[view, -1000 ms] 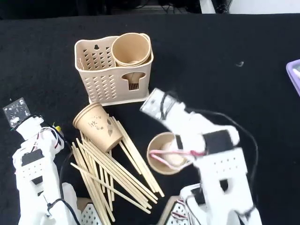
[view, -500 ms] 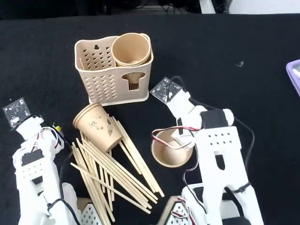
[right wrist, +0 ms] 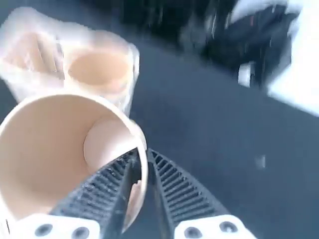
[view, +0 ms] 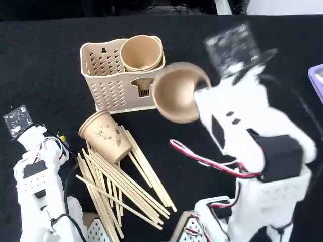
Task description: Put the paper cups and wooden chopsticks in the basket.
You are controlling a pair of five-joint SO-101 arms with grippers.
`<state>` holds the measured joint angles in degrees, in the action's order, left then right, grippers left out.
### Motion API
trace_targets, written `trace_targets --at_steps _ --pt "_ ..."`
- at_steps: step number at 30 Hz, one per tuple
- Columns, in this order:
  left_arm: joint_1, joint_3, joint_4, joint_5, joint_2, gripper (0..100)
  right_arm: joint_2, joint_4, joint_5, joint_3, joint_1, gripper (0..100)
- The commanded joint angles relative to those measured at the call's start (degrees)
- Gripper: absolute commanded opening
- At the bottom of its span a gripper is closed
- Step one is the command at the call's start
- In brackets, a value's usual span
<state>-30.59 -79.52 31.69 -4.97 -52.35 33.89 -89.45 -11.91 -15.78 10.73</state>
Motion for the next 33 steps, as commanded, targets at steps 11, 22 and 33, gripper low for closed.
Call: trace_targets --at_steps 11,22,33 --pt "-0.4 0.3 -0.6 -0.3 -1.2 20 -34.8 6.0 7.2 -35.1 8.8 1.0" --pt "-0.5 0.3 -0.6 -0.3 -1.2 20 -51.2 5.7 6.9 -43.4 7.3 1.1" --pt "-0.5 0.2 -0.5 -0.3 -1.1 20 -50.4 -0.2 6.8 -47.4 7.3 31.1"
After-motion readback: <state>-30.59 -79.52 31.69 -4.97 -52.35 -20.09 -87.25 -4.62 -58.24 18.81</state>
